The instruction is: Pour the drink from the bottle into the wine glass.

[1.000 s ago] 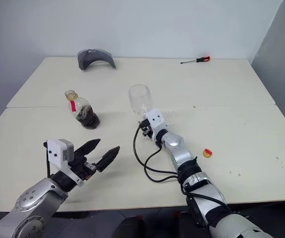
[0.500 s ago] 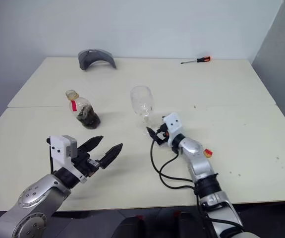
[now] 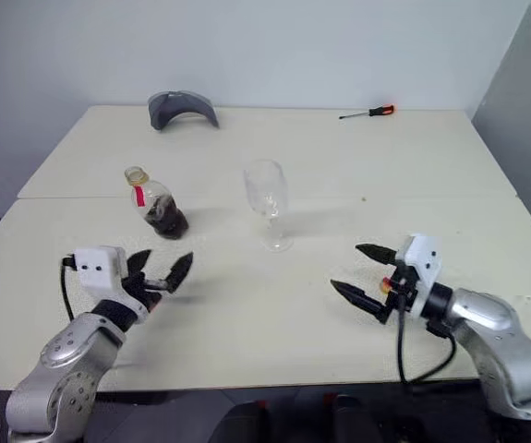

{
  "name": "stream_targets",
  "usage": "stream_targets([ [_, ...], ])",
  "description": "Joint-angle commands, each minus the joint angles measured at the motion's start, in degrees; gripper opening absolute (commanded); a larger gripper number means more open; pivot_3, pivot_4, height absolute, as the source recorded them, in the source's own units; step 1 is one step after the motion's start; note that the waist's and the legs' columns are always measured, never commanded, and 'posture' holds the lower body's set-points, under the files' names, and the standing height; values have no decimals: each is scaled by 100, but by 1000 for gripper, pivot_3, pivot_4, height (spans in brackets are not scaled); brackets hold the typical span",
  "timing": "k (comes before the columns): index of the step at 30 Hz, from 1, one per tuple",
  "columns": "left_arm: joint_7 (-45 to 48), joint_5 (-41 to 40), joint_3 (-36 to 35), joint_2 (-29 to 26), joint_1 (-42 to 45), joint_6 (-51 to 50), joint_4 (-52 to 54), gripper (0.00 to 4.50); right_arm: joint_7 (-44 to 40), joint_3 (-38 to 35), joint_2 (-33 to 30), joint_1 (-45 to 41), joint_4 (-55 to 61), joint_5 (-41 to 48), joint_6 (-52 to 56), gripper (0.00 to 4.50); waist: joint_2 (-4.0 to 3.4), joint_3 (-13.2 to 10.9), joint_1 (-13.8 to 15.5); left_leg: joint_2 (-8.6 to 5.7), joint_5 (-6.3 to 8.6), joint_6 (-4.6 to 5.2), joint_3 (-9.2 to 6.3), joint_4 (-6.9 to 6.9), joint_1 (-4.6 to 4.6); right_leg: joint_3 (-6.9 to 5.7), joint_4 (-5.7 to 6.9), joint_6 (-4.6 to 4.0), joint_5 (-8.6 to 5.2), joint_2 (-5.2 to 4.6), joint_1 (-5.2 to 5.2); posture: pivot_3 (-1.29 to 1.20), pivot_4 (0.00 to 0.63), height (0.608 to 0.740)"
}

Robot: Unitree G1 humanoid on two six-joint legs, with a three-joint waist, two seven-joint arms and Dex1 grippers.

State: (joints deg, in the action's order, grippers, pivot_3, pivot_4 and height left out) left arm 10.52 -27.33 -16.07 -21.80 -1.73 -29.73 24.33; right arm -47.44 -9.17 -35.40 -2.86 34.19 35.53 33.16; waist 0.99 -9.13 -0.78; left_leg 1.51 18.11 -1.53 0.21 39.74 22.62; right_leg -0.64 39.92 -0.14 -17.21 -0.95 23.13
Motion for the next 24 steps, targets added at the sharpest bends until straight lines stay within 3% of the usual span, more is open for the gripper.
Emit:
stream_targets([
  [1, -50, 416, 15, 28, 240, 542, -212, 4500, 32, -330, -216, -139, 648, 947, 413, 4446, 8, 2, 1, 0, 0, 0, -1, -1, 0, 0, 0, 0, 0, 1, -1, 0, 150, 740],
  [6, 21, 685, -33, -1, 539, 909, -659, 4500, 522, -421, -377, -564, 909, 1854, 882, 4446, 10, 1, 20, -2, 0, 0, -1, 0, 3, 0, -2, 0, 0, 1, -2, 0, 150, 740],
  [24, 180, 1161, 124, 46, 1897, 1720, -2374, 4500, 1314, 96, -179, -1094, 840, 1812, 871, 4446, 16, 1, 76, -3, -1, -1, -4, 10, 9, -6, -1, 1, 1, -3, -1, 0, 150, 740],
])
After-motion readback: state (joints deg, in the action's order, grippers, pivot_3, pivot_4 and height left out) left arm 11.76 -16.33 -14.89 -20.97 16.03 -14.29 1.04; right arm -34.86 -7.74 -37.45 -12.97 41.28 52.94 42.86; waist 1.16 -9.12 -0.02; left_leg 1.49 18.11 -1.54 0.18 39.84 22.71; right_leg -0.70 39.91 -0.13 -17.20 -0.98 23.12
